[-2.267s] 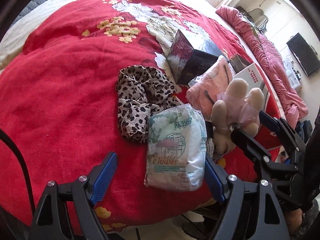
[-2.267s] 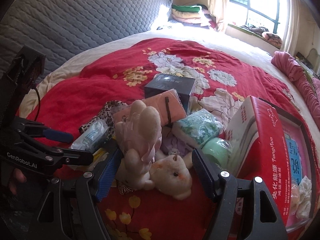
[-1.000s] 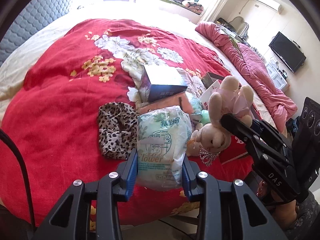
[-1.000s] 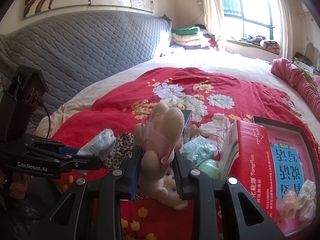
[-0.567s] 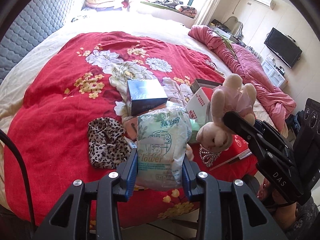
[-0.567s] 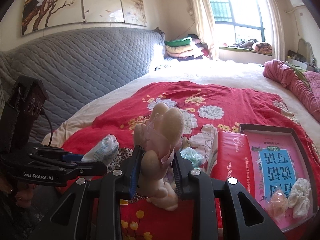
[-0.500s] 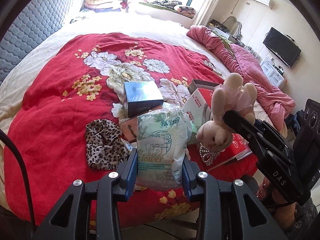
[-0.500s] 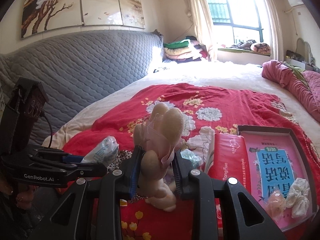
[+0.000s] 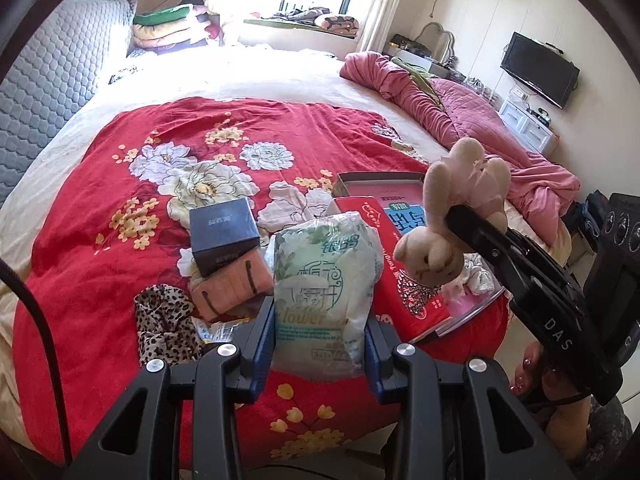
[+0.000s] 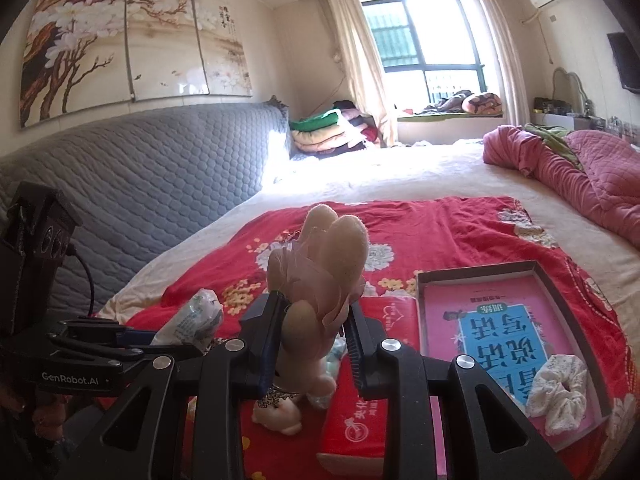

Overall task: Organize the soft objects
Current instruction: 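Carry the bunny in the right tool and wipes pack in the left tool over the pink tray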

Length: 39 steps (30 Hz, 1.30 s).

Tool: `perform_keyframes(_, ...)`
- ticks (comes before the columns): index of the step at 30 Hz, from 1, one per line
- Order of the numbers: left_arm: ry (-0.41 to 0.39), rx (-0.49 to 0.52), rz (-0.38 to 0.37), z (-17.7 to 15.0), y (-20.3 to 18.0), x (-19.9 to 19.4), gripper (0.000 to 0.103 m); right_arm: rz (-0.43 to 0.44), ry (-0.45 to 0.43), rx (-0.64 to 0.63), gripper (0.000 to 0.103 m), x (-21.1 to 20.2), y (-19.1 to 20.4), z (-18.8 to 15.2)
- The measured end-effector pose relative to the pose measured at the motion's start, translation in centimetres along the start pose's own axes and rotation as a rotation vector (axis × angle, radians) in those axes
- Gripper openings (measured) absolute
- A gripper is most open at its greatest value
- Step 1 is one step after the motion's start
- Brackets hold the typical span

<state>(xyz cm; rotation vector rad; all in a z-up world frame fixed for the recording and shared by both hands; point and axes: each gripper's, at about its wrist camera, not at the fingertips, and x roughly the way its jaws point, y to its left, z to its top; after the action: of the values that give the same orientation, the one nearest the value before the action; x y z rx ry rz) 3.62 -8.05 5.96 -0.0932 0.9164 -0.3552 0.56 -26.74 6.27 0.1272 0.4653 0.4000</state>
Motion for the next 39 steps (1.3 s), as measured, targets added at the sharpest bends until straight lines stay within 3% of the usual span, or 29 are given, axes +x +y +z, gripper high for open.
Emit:
perform_keyframes(16, -0.009, 0.135, -0.065, 3.9, -8.7, 2.7, 0.038, -0.161, -0.101, 0.144, 0.03, -4.4, -8.1, 0.4)
perform_keyframes(29, 0.083, 0.215, -0.084, 5.1, -13.7, 8.6, 0.038, -0.307, -0.14, 0.294, 0.03, -7.3, -15.0, -1.2)
perform_keyframes(39, 0.165, 0.288, -0.006, 5.2, -16.5, 13.9, 0.038, -0.36, -0.132, 0.345, 0.03, -7.9, -17.2, -2.5)
